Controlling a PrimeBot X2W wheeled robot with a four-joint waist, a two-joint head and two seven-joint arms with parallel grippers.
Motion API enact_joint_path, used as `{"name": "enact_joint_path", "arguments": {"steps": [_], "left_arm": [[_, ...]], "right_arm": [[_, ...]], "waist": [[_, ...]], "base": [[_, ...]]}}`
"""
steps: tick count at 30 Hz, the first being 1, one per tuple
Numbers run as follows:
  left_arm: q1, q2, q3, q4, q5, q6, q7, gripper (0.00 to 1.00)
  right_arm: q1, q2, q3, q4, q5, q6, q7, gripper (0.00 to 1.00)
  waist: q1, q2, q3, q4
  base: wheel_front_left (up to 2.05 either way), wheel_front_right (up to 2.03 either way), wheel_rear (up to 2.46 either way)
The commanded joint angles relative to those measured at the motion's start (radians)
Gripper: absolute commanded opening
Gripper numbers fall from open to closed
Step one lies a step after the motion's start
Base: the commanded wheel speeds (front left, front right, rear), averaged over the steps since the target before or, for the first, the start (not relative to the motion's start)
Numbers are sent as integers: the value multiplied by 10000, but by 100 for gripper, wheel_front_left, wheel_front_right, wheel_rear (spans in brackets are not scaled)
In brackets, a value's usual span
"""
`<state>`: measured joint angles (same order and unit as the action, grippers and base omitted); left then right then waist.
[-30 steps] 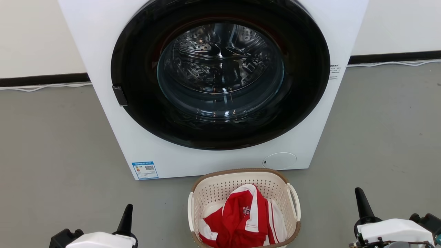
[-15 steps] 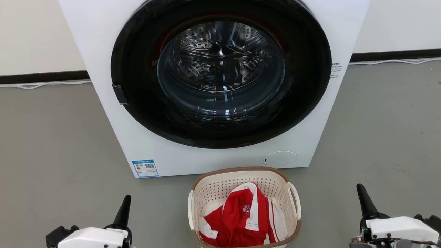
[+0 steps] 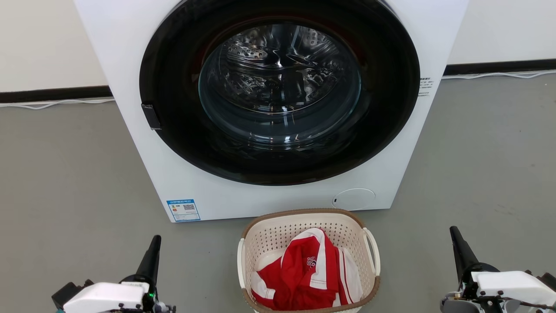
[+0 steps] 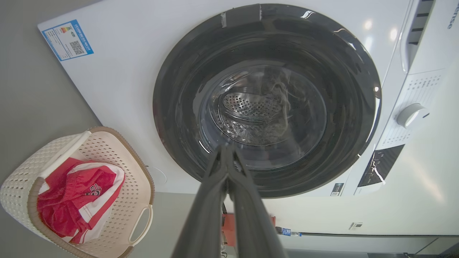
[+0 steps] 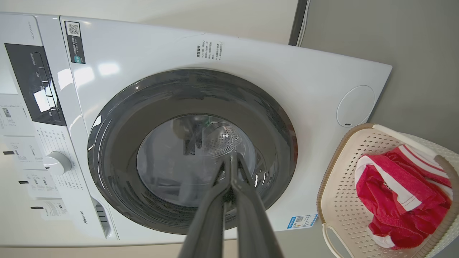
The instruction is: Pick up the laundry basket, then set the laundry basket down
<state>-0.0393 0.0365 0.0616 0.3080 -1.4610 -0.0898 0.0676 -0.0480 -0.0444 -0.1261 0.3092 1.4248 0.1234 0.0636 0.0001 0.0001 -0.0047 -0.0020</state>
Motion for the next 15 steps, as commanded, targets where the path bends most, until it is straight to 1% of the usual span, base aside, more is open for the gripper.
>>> {"name": "enact_joint_path", "arguments": {"steps": [1,12,15], "left_arm": [[-605,123,330,-384,-346,-178,125,0],[-687,137,519,-618,-1439,-401,449,0],[-689,137,525,-625,-1473,-408,459,0]], "right_arm": [[-567,-56,166,-375,423,67,170,0],[-599,-58,121,-636,1793,73,489,0],[-600,-58,120,-644,1836,73,499,0]], "waist": [[-1,-1,11,3],[-1,-1,76,20],[-1,-1,78,20]], "base": [[0,0,0],[0,0,0],[0,0,0]]}}
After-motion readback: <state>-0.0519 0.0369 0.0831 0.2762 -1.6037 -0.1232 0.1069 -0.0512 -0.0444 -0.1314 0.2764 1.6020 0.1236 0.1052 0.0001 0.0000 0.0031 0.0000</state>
